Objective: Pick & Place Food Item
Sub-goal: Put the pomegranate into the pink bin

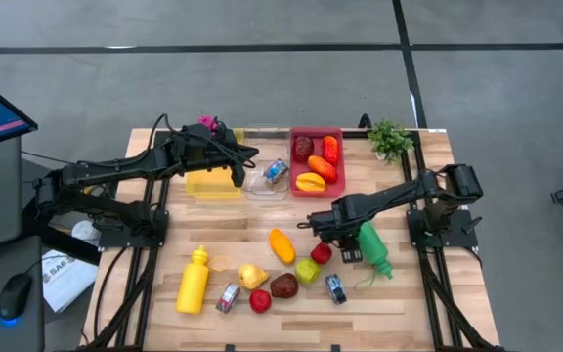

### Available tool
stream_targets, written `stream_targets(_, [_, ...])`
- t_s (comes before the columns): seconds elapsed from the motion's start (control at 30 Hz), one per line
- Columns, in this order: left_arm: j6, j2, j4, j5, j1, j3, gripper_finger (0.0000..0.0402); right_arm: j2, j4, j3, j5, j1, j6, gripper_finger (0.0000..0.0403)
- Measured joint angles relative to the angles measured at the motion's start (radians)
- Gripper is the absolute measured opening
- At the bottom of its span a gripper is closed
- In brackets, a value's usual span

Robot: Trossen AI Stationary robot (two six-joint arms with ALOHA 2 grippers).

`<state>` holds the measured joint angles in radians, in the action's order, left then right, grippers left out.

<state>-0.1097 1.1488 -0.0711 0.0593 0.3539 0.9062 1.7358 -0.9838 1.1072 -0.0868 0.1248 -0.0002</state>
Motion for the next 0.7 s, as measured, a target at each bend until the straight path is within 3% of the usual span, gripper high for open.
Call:
stream_targets(0.4, [0.0, 0.0, 0.0, 0.0, 0.0, 0.0, 0.0001, -0.267, 0.015, 0.001, 0.059, -0.106, 0.163, 0.0154])
stream_targets(0.7, [0.0, 0.0, 0.0, 0.0, 0.0, 0.0, 0.0001, -0.411, 0.154, 0.001, 0.149, -0.211, 0.255, 0.0154])
